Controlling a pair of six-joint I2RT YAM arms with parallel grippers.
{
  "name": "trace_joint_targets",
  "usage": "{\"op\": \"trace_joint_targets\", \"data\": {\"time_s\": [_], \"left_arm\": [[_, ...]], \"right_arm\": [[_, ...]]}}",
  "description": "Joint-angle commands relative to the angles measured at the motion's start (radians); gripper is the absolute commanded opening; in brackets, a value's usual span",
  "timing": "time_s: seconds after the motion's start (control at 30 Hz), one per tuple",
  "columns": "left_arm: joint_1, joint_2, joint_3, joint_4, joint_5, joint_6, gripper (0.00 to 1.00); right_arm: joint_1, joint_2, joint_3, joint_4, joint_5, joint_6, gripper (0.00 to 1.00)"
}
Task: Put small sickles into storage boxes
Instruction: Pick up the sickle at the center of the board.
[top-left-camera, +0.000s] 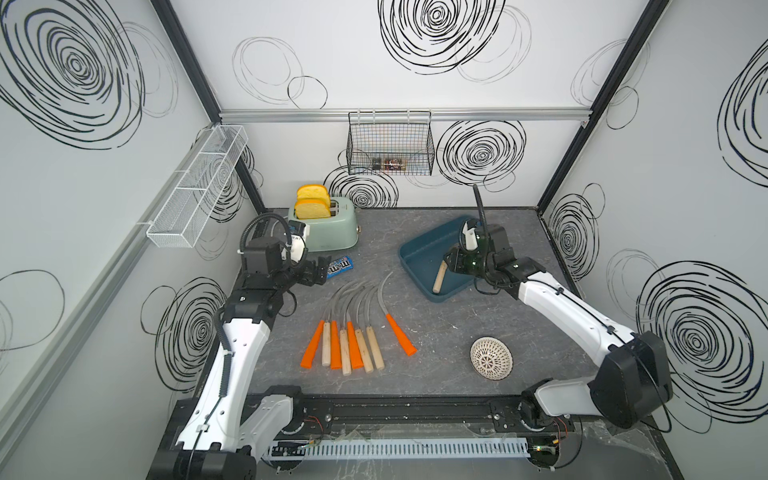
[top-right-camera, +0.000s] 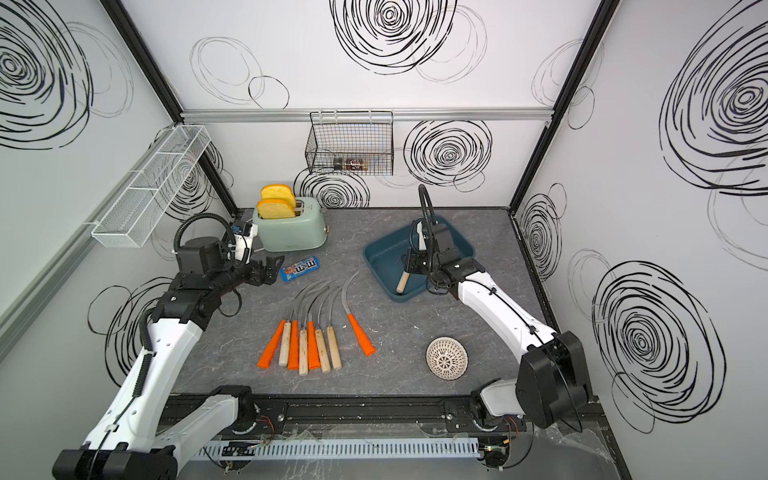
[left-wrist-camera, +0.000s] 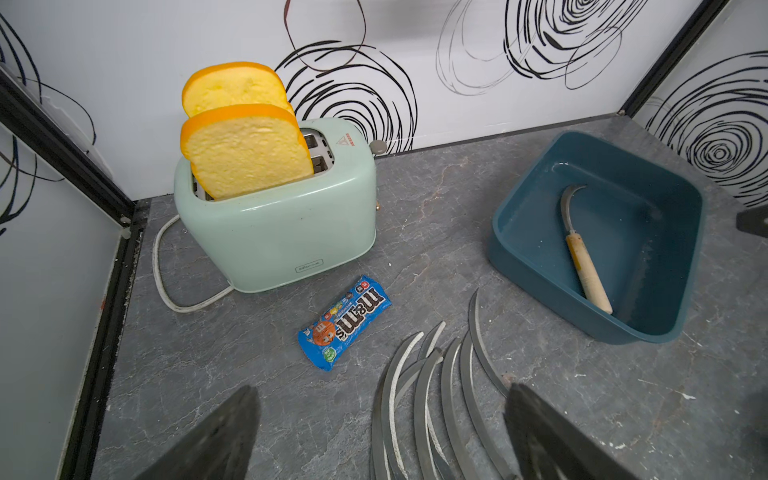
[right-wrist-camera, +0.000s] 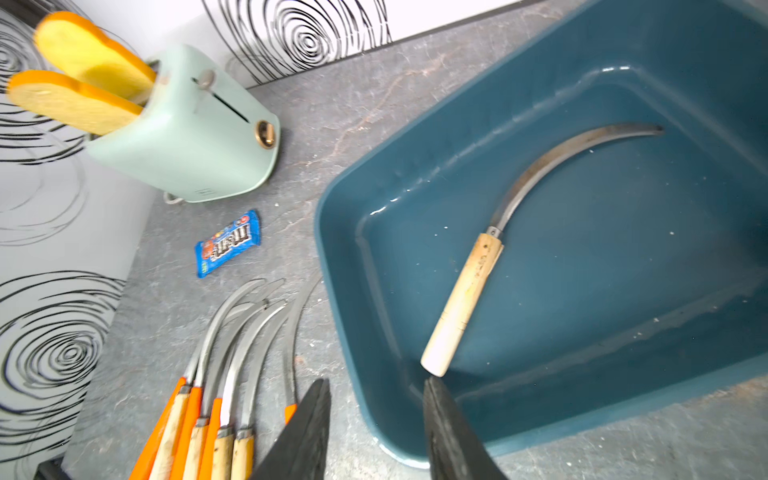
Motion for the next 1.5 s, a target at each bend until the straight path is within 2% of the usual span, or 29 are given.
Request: {"op": "trace_joint_targets", "data": {"time_s": [0.0, 0.17, 0.3, 0.6, 0.77, 0.93, 1.47], "left_arm": [[-0.006, 0.013, 0.036, 0.0, 0.025, 0.026, 0.96], [-0.006, -0.002, 0.027, 0.021, 0.011, 0.025, 0.96], [-0.006, -0.015, 0.014, 0.03, 0.004, 0.015, 0.96], [-0.005, -0.024, 0.015, 0.004, -0.022, 0.027, 0.96], [-0.001, -0.042, -0.016, 0.004, -0.051, 0.028, 0.96], [0.028, -0.023, -0.017, -0.017, -0.062, -0.026, 0.96], [0.095, -0.068, -0.066, -0.03, -0.03, -0.02, 0.96]], "right_arm": [[0.022, -0.043, -0.045, 0.002, 0.011, -0.021, 0.45], [0.051, -0.039, -0.08, 0.013, -0.002, -0.02, 0.48], [0.082, 0.008, -0.05, -0.027, 0.018, -0.035, 0.52], [0.167, 0.063, 0.0, -0.091, 0.061, -0.082, 0.54], [0.239, 0.111, 0.04, -0.169, 0.05, -0.115, 0.53], [0.327, 0.131, 0.04, -0.207, 0.065, -0.133, 0.53], [0.461, 0.251, 0.048, -0.266, -0.011, -0.146, 0.52]]}}
